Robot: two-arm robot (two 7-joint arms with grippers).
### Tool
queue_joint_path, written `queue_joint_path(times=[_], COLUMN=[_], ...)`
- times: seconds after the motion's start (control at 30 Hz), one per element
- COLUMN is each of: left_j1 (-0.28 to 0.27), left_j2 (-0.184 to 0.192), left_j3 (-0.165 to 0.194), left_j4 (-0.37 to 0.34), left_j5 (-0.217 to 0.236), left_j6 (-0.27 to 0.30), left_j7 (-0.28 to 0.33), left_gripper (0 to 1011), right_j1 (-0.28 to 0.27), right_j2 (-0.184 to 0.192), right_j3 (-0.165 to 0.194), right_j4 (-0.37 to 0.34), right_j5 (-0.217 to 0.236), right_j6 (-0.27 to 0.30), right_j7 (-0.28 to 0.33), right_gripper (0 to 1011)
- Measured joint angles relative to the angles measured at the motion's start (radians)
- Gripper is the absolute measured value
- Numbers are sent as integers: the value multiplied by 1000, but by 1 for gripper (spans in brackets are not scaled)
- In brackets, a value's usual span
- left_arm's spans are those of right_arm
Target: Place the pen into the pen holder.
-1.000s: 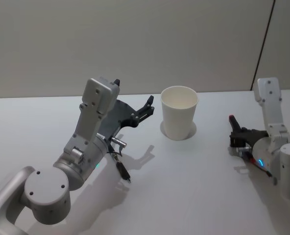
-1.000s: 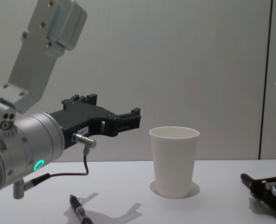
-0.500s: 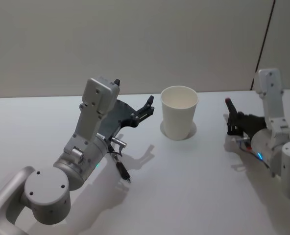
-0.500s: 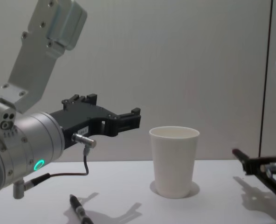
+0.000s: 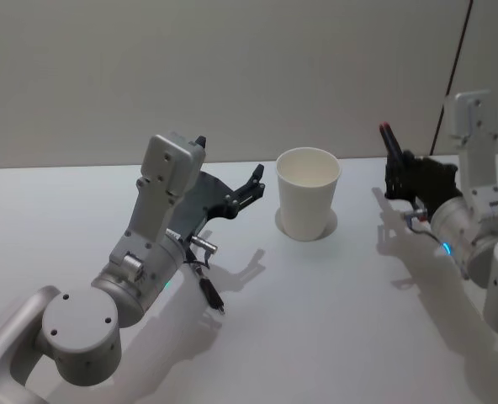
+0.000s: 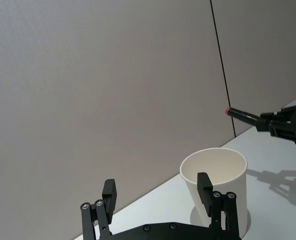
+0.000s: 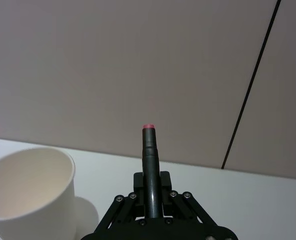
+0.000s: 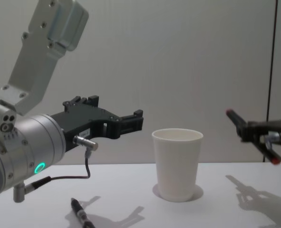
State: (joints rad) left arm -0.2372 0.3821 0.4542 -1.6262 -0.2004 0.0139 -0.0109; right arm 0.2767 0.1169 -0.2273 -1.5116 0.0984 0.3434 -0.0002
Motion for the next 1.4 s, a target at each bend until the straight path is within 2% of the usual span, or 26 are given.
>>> queue_joint_path(times=[0.4,0.73,0.93,1.2,1.4], left_j1=[0,0,0,0,0], left_j2=[0,0,0,0,0], left_j3=[0,0,0,0,0], left_j4=[0,0,0,0,0], left_j5=[0,0,0,0,0], left_j6=[0,0,0,0,0], left_j7=[0,0,0,0,0], left_gripper=[1003,1003,1002,1003,1003], right_j1=[19,58,102,147,170], right_j2=[-3,-21,-45,-70,-83], right_j3=[2,-7,-20,-38,-49], right_j4=[-14,23,92,187,255], right_j5=[-5,-15,-37,-76,-106], right_j6=[-175,-338,-473,-592,-655], right_j7=[64,127,178,223,241], right_gripper=[178,178,177,177,177])
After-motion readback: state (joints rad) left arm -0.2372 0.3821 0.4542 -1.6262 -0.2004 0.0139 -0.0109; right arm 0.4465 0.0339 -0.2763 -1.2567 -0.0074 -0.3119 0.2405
